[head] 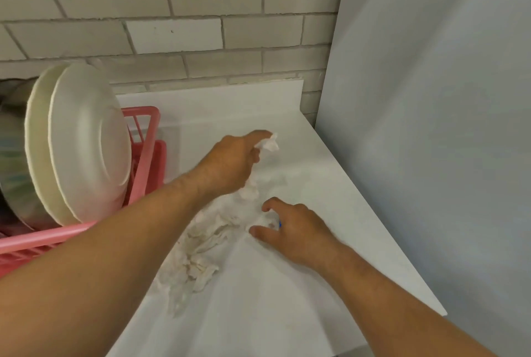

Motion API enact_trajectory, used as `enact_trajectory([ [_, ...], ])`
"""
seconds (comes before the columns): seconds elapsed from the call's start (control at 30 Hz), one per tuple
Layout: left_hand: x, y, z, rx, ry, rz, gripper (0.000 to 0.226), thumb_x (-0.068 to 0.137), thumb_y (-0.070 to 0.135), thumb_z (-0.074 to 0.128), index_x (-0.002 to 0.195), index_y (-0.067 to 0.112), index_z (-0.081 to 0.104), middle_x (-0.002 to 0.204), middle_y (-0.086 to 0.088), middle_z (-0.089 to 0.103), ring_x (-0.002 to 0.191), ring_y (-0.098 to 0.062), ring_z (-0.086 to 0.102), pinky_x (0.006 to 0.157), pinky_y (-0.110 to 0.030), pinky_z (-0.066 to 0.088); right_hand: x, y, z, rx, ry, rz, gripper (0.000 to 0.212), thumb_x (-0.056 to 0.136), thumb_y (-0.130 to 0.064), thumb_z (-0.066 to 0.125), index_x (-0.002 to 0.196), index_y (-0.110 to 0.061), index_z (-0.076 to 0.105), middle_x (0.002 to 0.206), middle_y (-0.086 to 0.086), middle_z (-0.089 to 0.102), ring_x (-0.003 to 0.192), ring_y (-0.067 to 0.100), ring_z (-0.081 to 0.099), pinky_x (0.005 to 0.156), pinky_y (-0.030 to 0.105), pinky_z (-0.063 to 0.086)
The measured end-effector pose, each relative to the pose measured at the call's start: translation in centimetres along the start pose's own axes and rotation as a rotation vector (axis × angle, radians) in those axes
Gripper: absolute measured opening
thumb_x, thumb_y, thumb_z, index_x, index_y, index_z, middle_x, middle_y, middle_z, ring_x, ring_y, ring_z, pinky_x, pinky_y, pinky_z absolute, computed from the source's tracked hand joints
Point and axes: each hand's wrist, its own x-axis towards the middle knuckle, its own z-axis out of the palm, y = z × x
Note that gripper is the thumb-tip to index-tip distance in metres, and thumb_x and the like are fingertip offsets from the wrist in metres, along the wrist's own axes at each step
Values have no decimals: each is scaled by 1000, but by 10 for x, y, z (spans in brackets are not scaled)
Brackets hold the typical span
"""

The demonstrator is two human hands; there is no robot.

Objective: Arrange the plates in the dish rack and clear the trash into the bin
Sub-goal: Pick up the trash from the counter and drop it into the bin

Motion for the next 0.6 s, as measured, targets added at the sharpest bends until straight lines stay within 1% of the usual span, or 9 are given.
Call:
enact_trajectory([
  [0.07,-1,3,-14,-118,70,26,44,94,0,40,124,27,59,102,0,62,82,-16,63,71,-34,59,4,-8,10,-119,-29,-45,40,89,-60,48,119,-34,47,99,-1,62,88,24,58,72,31,44],
  [0.17,-5,4,-25,-184,152,-23,32,95,9,40,112,16,66,107,0,66,90,-16,65,81,-34,56,7,-12,17,-177,-25,-61,25,99,-40,37,110,-21,48,103,9,63,77,26,50,65,29,37],
  [0.27,-11,-3,-31,-183,192,-88,16,88,30,59,97,20,68,91,5,68,82,-13,64,73,-29,54,9,-10,10,-79,-65,25,25,98,-34,35,107,-13,46,104,10,59,82,26,52,68,31,40],
  [0.33,-16,-10,-32,-214,213,-140,16,81,32,71,93,22,70,89,7,68,79,-9,63,70,-24,53,11,-7,3,35,-40,71,23,97,-31,37,104,-12,48,102,8,59,85,25,57,70,31,45],
  [0.4,-17,-17,-33,-279,232,-178,11,87,18,65,94,21,72,91,4,71,78,-10,66,63,-19,52,12,-6,-1,117,15,77,19,96,-25,39,103,-13,53,99,4,61,84,22,59,72,31,49],
  [0.43,-21,-18,-35,-329,232,-180,18,91,11,57,92,20,73,90,2,72,75,-12,68,60,-18,52,12,-8,-1,151,41,69,19,95,-21,40,101,-15,56,97,3,63,82,20,60,73,30,50],
  [0.5,-26,-21,-38,-422,215,-151,31,94,3,43,90,17,71,91,0,70,76,-14,68,68,-29,58,11,-14,-1,221,68,42,23,94,-14,39,98,-19,61,91,0,63,73,15,57,69,26,49],
  [0.53,-29,-21,-40,-409,204,-137,36,94,2,38,95,18,70,96,2,68,78,-14,66,71,-33,58,10,-19,0,252,67,34,26,93,-11,38,96,-21,63,86,-1,63,67,13,55,66,25,47],
  [0.6,-36,-21,-44,-343,193,-153,44,95,4,31,109,23,68,100,5,63,67,-8,60,57,-20,52,8,-27,2,292,52,34,31,91,-8,36,88,-19,65,75,-4,59,59,11,50,61,25,44],
])
